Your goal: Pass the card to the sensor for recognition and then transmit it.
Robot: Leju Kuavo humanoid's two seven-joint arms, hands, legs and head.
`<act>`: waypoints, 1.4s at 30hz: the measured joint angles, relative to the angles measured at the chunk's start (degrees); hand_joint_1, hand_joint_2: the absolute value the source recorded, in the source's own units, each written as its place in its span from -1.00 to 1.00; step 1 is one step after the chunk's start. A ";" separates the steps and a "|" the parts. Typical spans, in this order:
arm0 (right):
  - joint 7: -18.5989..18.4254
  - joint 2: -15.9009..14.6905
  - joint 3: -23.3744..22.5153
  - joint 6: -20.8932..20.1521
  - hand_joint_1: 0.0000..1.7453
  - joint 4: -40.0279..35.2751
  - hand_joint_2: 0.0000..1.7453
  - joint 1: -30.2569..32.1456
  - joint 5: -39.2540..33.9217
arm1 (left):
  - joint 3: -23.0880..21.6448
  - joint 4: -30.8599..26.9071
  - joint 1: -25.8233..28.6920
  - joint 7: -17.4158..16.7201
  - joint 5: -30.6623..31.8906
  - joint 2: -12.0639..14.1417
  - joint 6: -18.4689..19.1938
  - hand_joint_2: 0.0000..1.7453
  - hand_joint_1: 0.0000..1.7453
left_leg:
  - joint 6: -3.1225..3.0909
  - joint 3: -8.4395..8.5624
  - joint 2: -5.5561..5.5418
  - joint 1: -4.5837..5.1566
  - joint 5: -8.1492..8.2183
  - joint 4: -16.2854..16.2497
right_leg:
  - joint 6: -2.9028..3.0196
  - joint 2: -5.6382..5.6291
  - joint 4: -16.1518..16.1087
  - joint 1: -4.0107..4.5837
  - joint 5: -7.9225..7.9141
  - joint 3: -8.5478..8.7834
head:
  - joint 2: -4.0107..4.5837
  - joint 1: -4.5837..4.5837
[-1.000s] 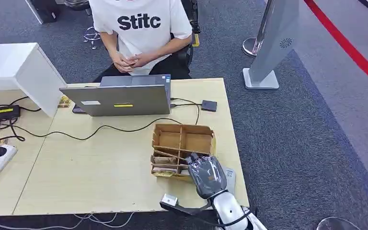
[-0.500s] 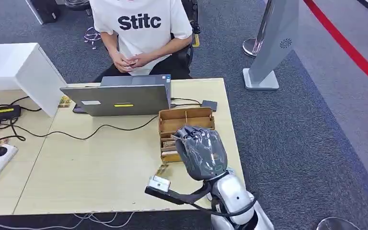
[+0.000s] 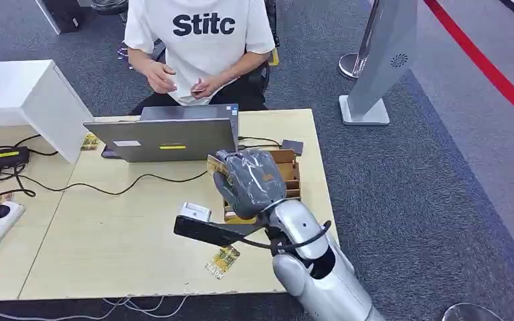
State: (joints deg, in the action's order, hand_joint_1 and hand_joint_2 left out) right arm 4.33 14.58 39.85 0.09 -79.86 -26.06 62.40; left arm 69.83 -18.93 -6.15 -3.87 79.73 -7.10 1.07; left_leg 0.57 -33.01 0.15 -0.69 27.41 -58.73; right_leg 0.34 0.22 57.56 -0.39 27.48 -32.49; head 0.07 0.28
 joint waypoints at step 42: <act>1.87 3.87 -22.29 6.08 -1.00 2.84 1.00 2.38 -27.78 | -1.62 0.37 0.26 -0.22 -1.70 0.02 -0.44 1.00 -1.00 | 0.01 -0.03 -0.17 0.02 0.00 -0.05 | 0.01 0.19 -0.07 -0.01 0.00 -0.01 | 0.00 0.00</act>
State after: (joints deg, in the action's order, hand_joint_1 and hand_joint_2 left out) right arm 6.20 18.45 17.56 6.16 -77.02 -23.68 34.62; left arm 68.22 -18.56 -5.89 -4.09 78.03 -7.08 0.63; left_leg 0.58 -33.04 -0.02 -0.67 27.41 -58.79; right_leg 0.34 0.41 57.49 -0.40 27.47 -32.50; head 0.07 0.28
